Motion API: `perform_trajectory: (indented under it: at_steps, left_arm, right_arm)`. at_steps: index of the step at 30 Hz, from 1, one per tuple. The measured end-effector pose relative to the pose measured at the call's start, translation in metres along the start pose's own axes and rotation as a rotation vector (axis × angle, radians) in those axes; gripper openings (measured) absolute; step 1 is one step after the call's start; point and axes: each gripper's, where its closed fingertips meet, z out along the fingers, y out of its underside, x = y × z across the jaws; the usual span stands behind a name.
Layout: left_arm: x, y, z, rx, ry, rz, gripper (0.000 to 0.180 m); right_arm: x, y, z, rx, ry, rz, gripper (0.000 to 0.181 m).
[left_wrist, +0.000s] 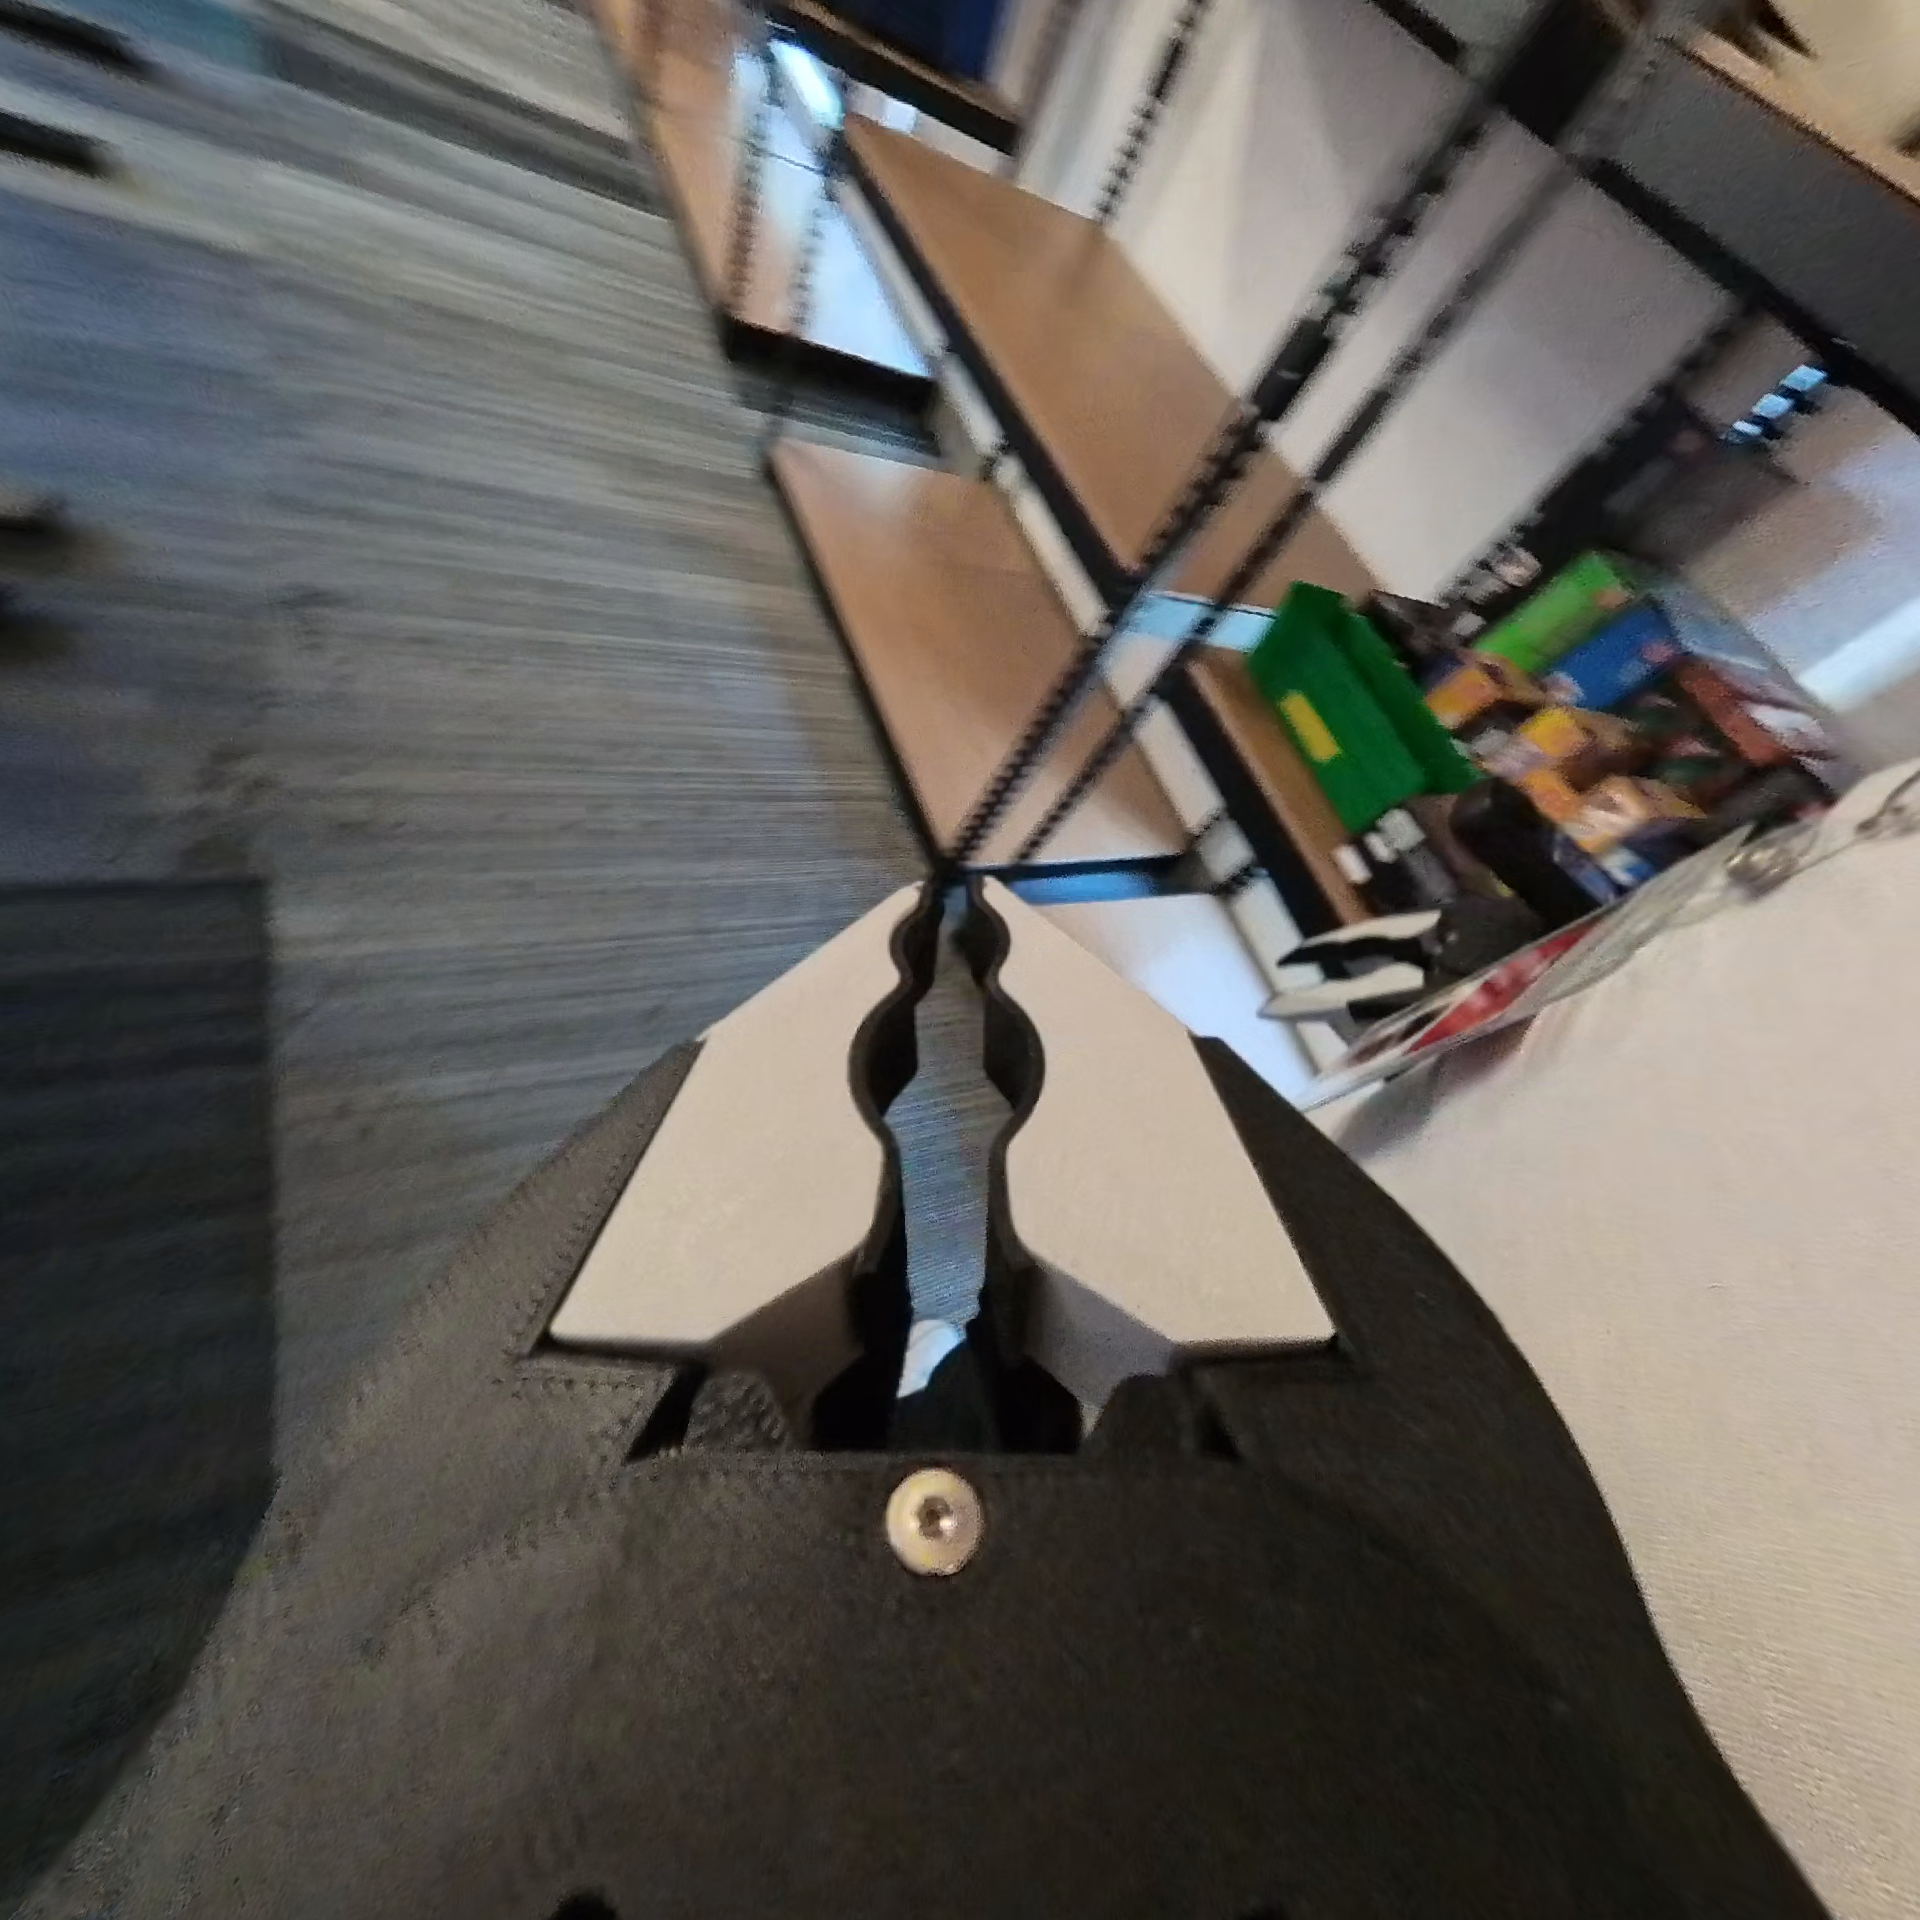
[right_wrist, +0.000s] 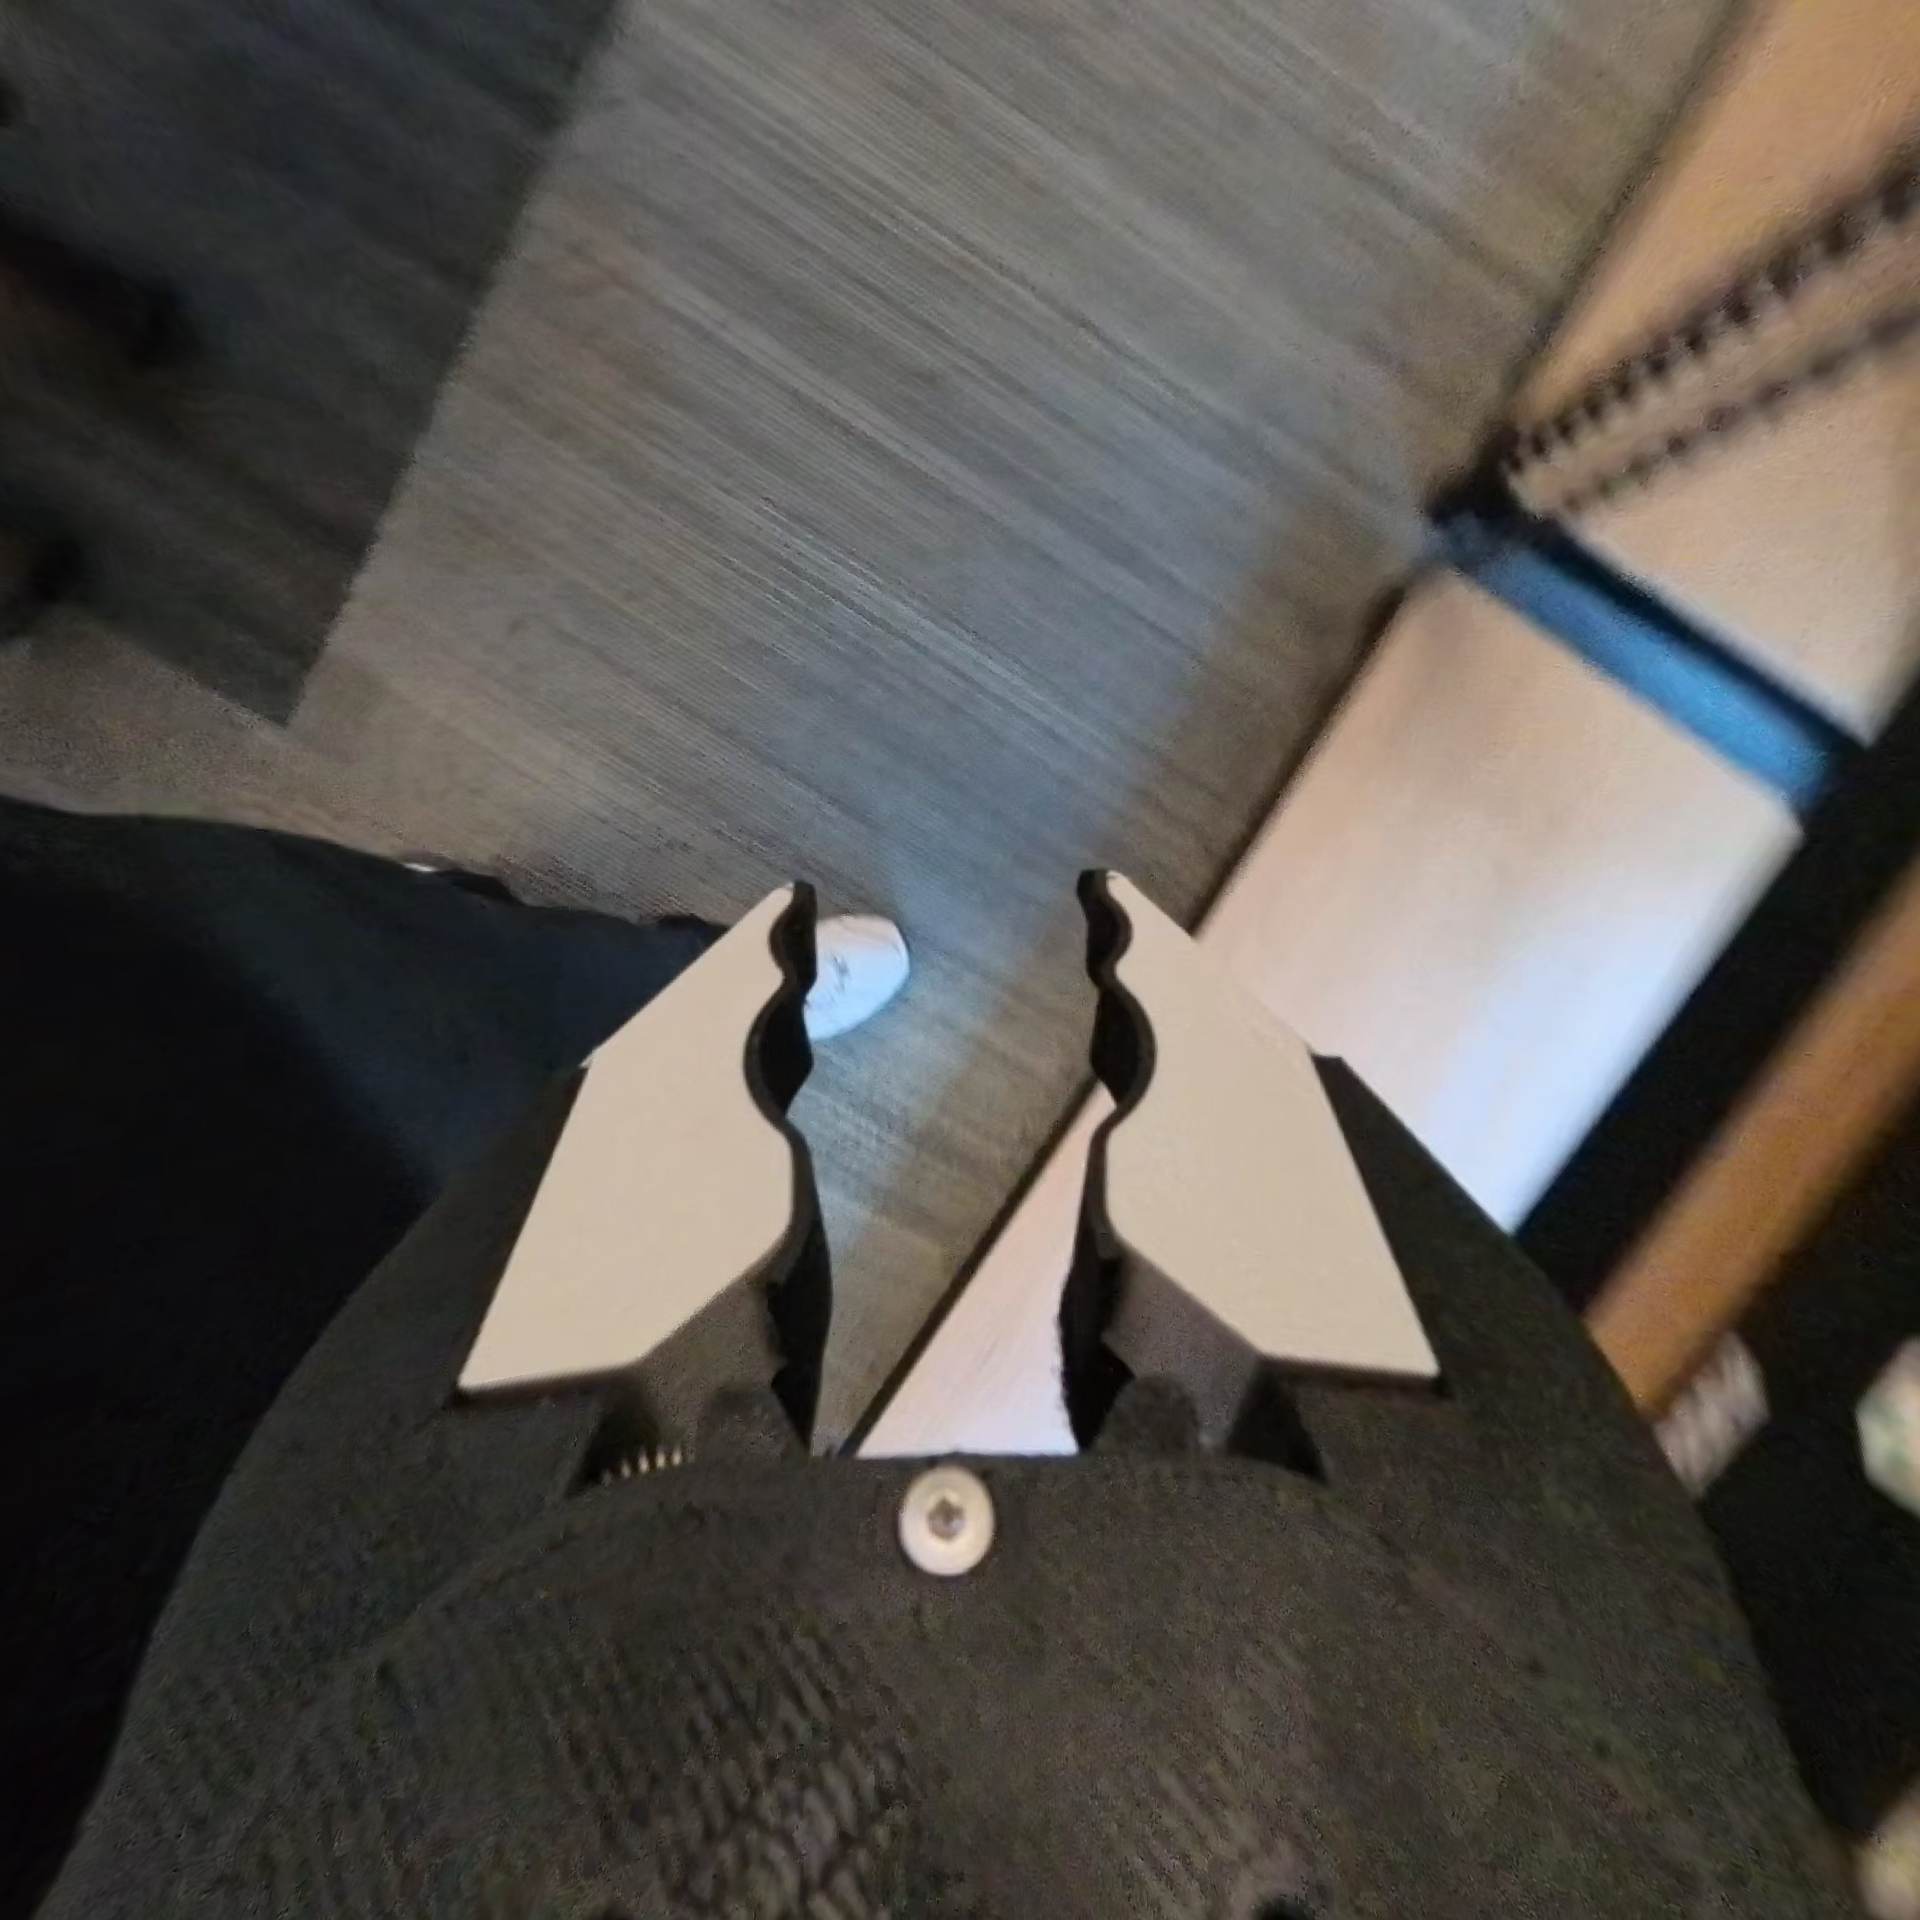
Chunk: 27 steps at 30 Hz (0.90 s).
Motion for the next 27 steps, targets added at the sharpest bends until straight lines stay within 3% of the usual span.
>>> perform_trajectory:
  at_steps: [8, 11, 14, 17, 23, 27]
  left_arm:
    - [-0.134, 0.074, -0.23, 0.035, -0.568, -0.02, 0.003]
    - [-0.155, 0.076, -0.289, 0.093, -0.717, -0.033, 0.004]
    - [-0.181, 0.083, -0.31, 0.049, -0.828, 0.007, 0.005]
    - [-0.208, 0.065, -0.284, -0.005, -0.815, 0.038, 0.006]
    - [-0.254, -0.05, -0.124, 0.002, -0.503, 0.119, 0.007]
    - [-0.292, -0.139, 0.008, 0.071, -0.415, 0.077, 0.007]
  right_arm:
    - [-0.303, -0.28, 0.074, 0.333, -0.359, -0.509, 0.047]
    - [-0.398, -0.385, 0.044, 0.485, -0.491, -0.507, 0.045]
    - [-0.433, -0.471, 0.019, 0.604, -0.557, -0.43, 0.05]
    - [-0.402, -0.52, 0.009, 0.682, -0.547, -0.325, 0.06]
    - [-0.204, -0.575, 0.008, 0.8, -0.344, -0.181, 0.07]
    - [-0.061, -0.621, 0.016, 0.859, -0.24, -0.168, 0.078]
